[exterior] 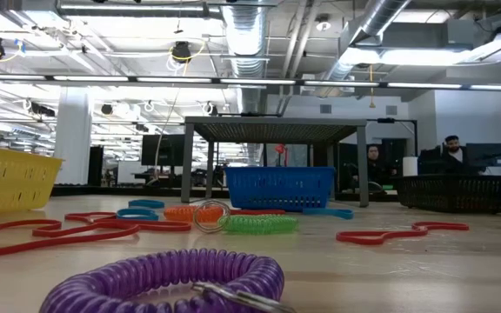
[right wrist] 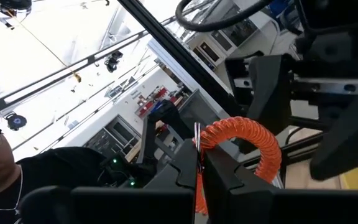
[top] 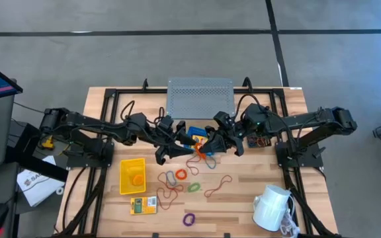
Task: Pick & Place Office Desk Supplies
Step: Put the orange spring keychain into the yellow bin
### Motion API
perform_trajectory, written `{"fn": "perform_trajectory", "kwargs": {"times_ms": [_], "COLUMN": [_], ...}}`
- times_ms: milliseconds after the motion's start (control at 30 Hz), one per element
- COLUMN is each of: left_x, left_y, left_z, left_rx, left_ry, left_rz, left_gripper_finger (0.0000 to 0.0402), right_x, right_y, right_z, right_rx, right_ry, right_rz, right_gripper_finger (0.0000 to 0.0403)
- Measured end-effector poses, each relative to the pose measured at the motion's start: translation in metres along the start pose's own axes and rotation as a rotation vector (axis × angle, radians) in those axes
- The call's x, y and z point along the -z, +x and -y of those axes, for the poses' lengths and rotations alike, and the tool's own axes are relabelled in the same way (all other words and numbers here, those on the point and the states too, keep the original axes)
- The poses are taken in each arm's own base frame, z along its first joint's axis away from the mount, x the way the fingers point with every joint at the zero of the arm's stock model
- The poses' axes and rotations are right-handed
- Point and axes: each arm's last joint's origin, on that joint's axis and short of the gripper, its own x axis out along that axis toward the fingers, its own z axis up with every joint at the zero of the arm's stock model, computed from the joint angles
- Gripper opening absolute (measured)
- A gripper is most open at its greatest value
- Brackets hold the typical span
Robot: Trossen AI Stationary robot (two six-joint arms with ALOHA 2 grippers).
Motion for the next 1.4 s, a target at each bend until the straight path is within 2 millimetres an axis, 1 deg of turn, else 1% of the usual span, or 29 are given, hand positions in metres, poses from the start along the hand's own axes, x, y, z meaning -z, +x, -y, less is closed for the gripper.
{"fn": "perform_trajectory", "kwargs": {"times_ms": [100, 300, 467, 533, 667, 767, 867, 900, 933, 1067, 1200, 1300, 1400], "left_x": [0.001, 0.001, -0.001, -0.002, -0.004, -0.004, -0.004, -0.004, -0.004, -0.004, -0.004, -0.004, -0.006], "left_y": [0.008, 0.029, 0.032, 0.031, 0.03, 0.03, 0.03, 0.03, 0.03, 0.03, 0.029, 0.029, 0.028], "left_z": [0.002, 0.003, 0.003, 0.004, 0.006, 0.006, 0.007, 0.007, 0.007, 0.008, 0.008, 0.008, 0.009], "left_rx": [0.019, 0.077, 0.084, 0.09, 0.116, 0.122, 0.138, 0.148, 0.152, 0.156, 0.167, 0.168, 0.168], "left_ry": [-0.007, -0.007, -0.016, -0.028, -0.027, -0.026, -0.026, -0.025, -0.025, -0.025, -0.024, -0.025, -0.025], "left_rz": [-0.003, -0.016, -0.016, -0.019, -0.023, -0.025, -0.034, -0.04, -0.042, -0.044, -0.05, -0.05, -0.05], "left_gripper_finger": [0.0182, 0.0182, 0.018, 0.0173, 0.0135, 0.0089, 0.0031, 0.0018, 0.0015, 0.0016, 0.001, 0.0013, 0.0011], "right_x": [-0.001, -0.002, -0.001, 0.0, 0.0, 0.0, 0.0, 0.0, 0.0, 0.0, 0.0, 0.0, 0.0], "right_y": [-0.001, -0.001, 0.0, 0.0, 0.0, 0.0, 0.0, 0.0, 0.0, 0.0, 0.0, 0.0, 0.0], "right_z": [0.001, 0.002, 0.001, 0.0, 0.0, 0.0, 0.0, 0.0, 0.0, 0.0, -0.001, -0.001, -0.001], "right_rx": [0.004, 0.016, 0.013, 0.01, 0.007, 0.008, 0.008, 0.008, 0.008, 0.008, 0.003, 0.003, 0.003], "right_ry": [-0.002, 0.0, -0.002, -0.003, -0.008, -0.015, -0.016, -0.015, -0.016, -0.019, -0.033, -0.039, -0.04], "right_rz": [0.005, 0.015, 0.016, 0.013, 0.013, 0.012, 0.013, 0.012, 0.012, 0.013, 0.017, 0.017, 0.017], "right_gripper_finger": [0.0001, 0.0001, 0.0001, 0.0001, 0.0001, 0.0002, 0.0003, 0.0004, 0.0007, 0.0025, 0.0057, 0.0088, 0.0132]}}
